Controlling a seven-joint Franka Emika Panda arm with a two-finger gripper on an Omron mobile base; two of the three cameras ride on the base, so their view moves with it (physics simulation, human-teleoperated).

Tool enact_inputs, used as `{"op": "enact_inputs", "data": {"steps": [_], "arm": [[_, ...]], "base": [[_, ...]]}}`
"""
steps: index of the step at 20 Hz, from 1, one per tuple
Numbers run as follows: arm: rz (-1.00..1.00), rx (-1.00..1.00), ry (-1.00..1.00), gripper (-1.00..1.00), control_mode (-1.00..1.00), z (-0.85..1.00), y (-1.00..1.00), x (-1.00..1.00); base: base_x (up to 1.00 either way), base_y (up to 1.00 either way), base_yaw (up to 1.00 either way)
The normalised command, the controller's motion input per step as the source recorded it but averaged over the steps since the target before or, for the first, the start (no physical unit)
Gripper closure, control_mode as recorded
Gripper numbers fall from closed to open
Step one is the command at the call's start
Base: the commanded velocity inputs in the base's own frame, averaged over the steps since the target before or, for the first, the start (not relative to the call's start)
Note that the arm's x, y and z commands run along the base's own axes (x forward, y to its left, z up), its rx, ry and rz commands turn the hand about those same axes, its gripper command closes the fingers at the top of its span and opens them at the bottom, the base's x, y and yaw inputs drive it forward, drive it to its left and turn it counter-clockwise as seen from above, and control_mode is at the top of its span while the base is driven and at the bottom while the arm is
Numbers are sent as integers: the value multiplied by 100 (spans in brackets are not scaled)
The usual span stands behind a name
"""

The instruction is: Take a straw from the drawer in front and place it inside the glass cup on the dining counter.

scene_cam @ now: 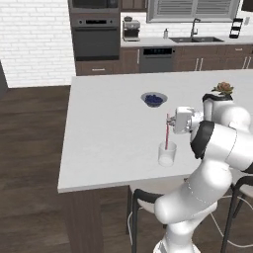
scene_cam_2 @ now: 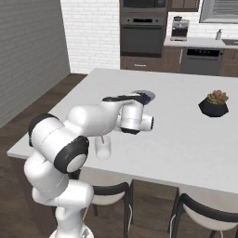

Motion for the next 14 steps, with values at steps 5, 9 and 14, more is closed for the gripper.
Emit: {"op": "enact_inputs", "data": {"steps": [5,9,14], "arm": [[0,0,-2,100,-100,-25,-1,0],[0,0,-3,100,-100,-23,-2,0],[0,0,-2,100,-100,-26,0,1]], "base": [[0,0,0],[0,0,0],[0,0,0]]}}
